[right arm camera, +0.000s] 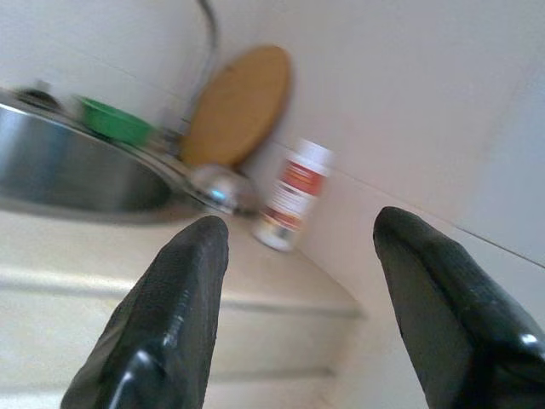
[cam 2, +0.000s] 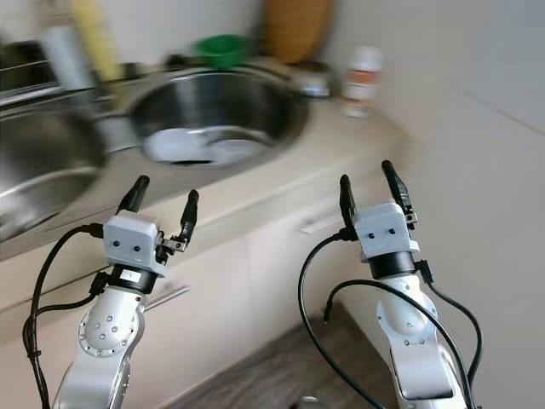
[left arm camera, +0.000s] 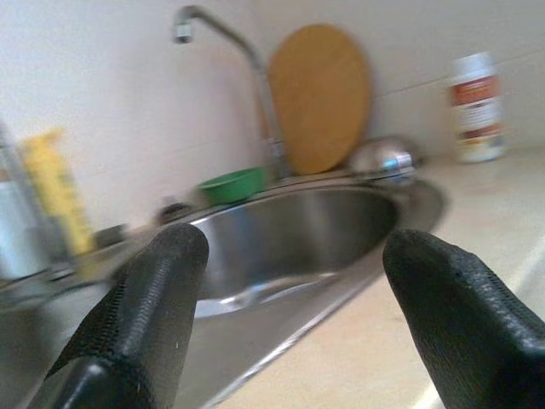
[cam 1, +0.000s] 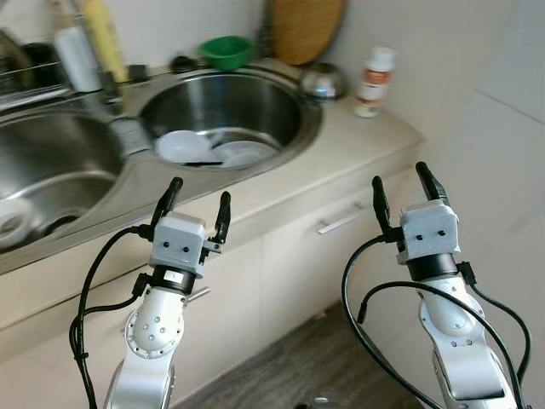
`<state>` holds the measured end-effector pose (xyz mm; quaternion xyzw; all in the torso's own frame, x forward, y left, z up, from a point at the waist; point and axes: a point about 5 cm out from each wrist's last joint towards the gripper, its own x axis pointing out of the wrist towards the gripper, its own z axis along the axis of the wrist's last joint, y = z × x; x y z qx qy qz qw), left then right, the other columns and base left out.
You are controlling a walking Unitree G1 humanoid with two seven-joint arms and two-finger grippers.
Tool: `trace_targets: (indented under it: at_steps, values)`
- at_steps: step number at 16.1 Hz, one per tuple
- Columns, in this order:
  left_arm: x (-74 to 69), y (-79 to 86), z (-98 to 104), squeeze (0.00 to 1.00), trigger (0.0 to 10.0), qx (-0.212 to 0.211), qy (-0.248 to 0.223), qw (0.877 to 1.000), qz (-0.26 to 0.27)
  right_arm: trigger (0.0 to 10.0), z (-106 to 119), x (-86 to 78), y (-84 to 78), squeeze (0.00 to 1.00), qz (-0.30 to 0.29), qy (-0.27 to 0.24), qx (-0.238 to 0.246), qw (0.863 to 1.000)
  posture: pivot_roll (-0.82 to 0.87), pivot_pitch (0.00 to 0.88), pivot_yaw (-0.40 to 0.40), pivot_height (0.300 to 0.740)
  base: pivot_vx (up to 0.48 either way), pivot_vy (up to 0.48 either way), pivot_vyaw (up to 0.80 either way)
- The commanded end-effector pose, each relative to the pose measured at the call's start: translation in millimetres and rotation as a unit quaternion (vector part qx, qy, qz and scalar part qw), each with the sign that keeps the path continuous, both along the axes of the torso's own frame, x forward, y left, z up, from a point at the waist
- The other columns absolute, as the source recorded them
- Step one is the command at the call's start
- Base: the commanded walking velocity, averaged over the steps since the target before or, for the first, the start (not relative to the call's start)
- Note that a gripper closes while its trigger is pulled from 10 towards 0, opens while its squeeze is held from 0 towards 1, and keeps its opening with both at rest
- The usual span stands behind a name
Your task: Kitchen organization
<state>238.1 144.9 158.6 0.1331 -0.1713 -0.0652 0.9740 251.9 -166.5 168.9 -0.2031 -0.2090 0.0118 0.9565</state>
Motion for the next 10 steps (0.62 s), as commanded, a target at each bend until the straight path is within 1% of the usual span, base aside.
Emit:
trace_targets:
  at_steps: [1, 4, 6, 7, 10]
  values:
    - [-1.6, 1.8, -0.9, 0.00, 10.0, 0.001, 0.004, 1.000, 0.001, 10.0, 2.0, -0.5, 2.1, 0.00, 0.003, -0.006, 0.000, 1.000, 0.00, 0.059, -0.003, 0.740, 0.000, 0.480, 0.00]
    - [-2.1, 1.9, -0.5, 0.00, 10.0, 0.000, 0.001, 1.000, 0.002, 10.0, 2.0, -0.2, 1.8, 0.00, 0.002, -0.006, 0.000, 1.000, 0.00, 0.060, -0.004, 0.740, 0.000, 0.463, 0.00]
    - [-2.4, 2.0, 1.2, 0.00, 10.0, 0.002, -0.006, 1.000, 0.001, 10.0, 1.7, 0.3, 1.9, 0.00, 0.002, -0.005, 0.000, 1.000, 0.00, 0.060, -0.005, 0.740, 0.000, 0.000, 0.00]
    - [-2.4, 1.8, 1.3, 0.00, 10.0, 0.003, -0.006, 1.000, -0.001, 10.0, 1.6, 0.7, 2.1, 0.00, 0.003, -0.005, 0.000, 1.000, 0.00, 0.059, -0.004, 0.740, 0.000, 0.000, -0.80]
    - [-1.9, 0.9, 0.7, 0.00, 10.0, 0.007, -0.003, 1.000, -0.004, 10.0, 2.2, 1.1, 1.7, 0.00, 0.000, -0.007, -0.001, 1.000, 0.00, 0.058, -0.003, 0.740, 0.000, 0.000, 0.00]
